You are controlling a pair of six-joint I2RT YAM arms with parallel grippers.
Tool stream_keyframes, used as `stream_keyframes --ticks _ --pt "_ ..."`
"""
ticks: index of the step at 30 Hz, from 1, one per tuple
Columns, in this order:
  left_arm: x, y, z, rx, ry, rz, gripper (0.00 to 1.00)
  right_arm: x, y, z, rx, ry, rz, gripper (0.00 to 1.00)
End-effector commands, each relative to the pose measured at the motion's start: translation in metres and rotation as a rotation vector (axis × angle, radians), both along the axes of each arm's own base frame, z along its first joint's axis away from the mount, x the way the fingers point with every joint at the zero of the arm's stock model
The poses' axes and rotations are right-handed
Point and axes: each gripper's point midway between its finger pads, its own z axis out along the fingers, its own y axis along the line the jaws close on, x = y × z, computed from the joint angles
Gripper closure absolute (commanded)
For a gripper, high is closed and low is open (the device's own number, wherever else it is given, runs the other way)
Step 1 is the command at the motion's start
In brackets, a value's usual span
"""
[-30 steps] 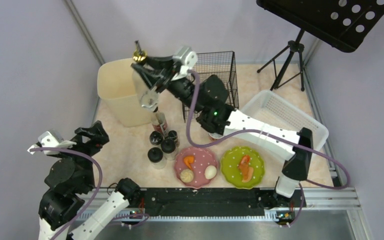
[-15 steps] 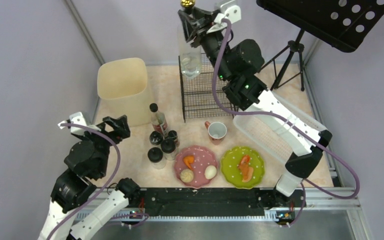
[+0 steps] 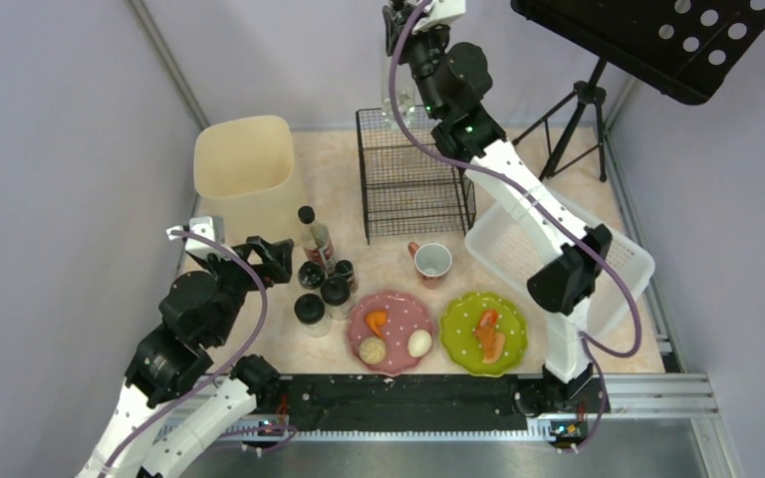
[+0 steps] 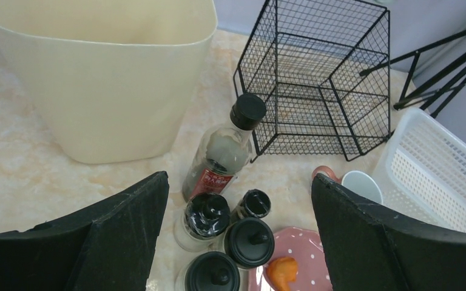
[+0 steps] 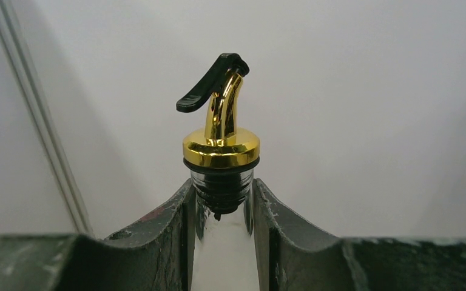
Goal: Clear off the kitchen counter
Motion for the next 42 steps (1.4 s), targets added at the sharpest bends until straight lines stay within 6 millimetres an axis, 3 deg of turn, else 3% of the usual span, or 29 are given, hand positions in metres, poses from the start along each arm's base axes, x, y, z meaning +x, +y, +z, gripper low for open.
stream_keyframes --ticks 1,7,12,23,42 --pt "0.003 -0.018 0.002 -0.031 -0.033 -0.08 0.08 0.001 -0.013 0.044 0.136 -0.145 0.03 1.0" --pt "0.005 -0.029 -0.013 -0.042 -0.006 -0.118 0.08 0.036 -0.006 0.021 0.158 -0.151 0.032 1.0" --pt "0.004 -0.034 -0.016 -0.045 0.005 -0.144 0.08 0.052 0.004 0.001 0.158 -0.144 0.045 1.0" --pt "0.002 -0.034 -0.017 -0.047 0.007 -0.15 0.08 0.056 0.012 -0.035 0.194 -0.118 0.06 1.0" --pt "0.0 -0.031 -0.018 -0.046 0.007 -0.139 0.08 0.054 0.039 -0.096 0.163 -0.078 -0.124 1.0"
